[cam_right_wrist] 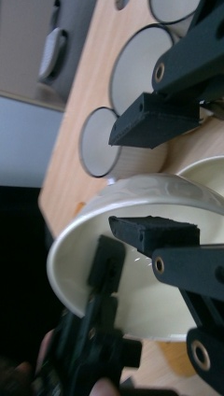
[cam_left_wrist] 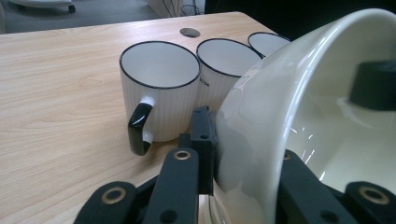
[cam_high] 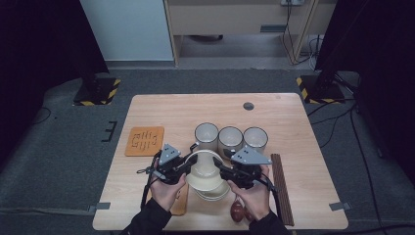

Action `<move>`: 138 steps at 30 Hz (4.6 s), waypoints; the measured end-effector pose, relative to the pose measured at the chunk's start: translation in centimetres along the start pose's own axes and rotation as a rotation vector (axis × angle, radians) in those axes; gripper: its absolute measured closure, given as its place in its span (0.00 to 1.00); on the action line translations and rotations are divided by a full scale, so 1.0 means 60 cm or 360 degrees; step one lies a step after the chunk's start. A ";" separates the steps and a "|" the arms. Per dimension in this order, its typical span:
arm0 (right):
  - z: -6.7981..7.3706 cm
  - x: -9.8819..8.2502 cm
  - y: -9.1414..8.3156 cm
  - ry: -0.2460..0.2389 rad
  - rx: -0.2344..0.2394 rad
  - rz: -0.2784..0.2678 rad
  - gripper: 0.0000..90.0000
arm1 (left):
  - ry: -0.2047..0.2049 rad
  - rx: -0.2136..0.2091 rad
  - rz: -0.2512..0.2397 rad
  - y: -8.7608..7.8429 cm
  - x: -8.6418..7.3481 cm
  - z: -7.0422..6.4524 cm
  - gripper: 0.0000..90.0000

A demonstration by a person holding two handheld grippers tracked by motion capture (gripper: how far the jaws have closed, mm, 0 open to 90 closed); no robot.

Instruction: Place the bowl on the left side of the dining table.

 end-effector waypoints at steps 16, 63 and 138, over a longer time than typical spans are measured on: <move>-0.048 0.023 -0.044 0.0187 0.0117 -0.0238 0.44 | -0.0036 0.0039 -0.0047 -0.023 0.006 0.030 0.88; -0.284 -0.047 -0.076 0.0257 -0.0543 -0.0004 0.26 | -0.0216 0.0246 -0.0209 -0.100 0.011 0.142 0.88; -0.422 -0.169 -0.079 0.0367 -0.0819 0.0436 0.08 | -0.0380 0.0482 -0.0036 -0.057 -0.040 0.304 0.89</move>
Point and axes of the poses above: each handheld gripper's, and its own axes: y roughly forward along the jaws, x roughly out of its top, z roughly to its left, the point moved 2 cm from there along y, roughly forward along the jaws, and after that the axes turned 13 degrees about y, right-handed, at the moved point
